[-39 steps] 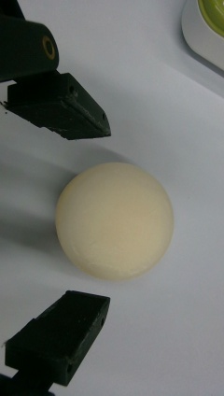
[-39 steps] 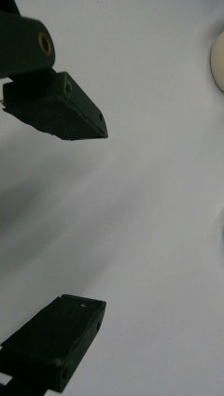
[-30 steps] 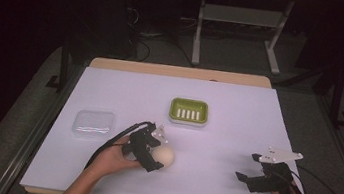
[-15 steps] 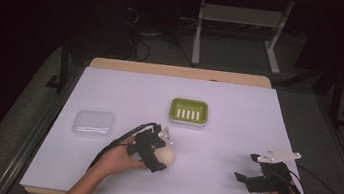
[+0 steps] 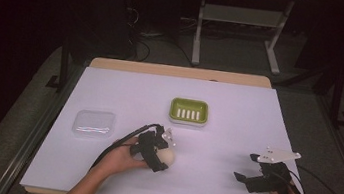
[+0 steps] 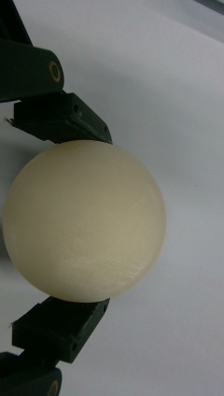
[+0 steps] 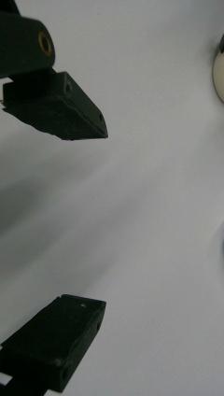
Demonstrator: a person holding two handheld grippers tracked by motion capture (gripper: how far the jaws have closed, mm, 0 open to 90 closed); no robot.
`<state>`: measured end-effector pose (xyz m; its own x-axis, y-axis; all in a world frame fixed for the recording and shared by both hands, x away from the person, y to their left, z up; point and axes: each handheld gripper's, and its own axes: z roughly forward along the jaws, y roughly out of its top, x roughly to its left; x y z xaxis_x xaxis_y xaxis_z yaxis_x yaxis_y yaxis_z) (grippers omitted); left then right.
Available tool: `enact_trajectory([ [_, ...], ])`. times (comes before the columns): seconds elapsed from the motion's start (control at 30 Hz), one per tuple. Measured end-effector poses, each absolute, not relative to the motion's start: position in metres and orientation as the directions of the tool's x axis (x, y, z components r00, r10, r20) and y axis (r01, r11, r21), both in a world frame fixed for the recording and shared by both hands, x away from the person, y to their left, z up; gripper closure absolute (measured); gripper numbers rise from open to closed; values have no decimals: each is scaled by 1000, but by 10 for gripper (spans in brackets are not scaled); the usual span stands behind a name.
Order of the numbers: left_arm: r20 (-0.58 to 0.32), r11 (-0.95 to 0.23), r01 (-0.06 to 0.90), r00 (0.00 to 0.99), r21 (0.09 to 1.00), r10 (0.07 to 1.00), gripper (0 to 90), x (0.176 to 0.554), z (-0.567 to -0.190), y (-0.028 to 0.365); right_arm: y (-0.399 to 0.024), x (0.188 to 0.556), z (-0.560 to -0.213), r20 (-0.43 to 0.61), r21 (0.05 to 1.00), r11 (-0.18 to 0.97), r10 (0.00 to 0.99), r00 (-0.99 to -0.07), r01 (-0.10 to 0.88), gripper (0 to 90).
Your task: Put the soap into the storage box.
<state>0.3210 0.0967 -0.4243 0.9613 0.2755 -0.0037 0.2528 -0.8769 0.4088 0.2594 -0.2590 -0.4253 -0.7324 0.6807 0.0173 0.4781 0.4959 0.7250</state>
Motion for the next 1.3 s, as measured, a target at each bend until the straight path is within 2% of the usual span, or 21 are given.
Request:
enact_trajectory([
  [0.33,9,-882,244,963,402,270,249,320,-424,96,-259,259,-425,17,725,496,681,-732,478,136],
  [0.6,-19,-873,257,962,415,274,250,323,-421,98,-259,259,-425,16,725,497,680,-733,477,136],
  [1.0,3,-883,233,967,406,256,251,339,-399,88,-259,260,-425,25,730,489,679,-734,477,136],
  [1.3,-31,-881,218,974,419,226,251,357,-384,81,-259,261,-426,32,730,488,674,-738,478,136],
])
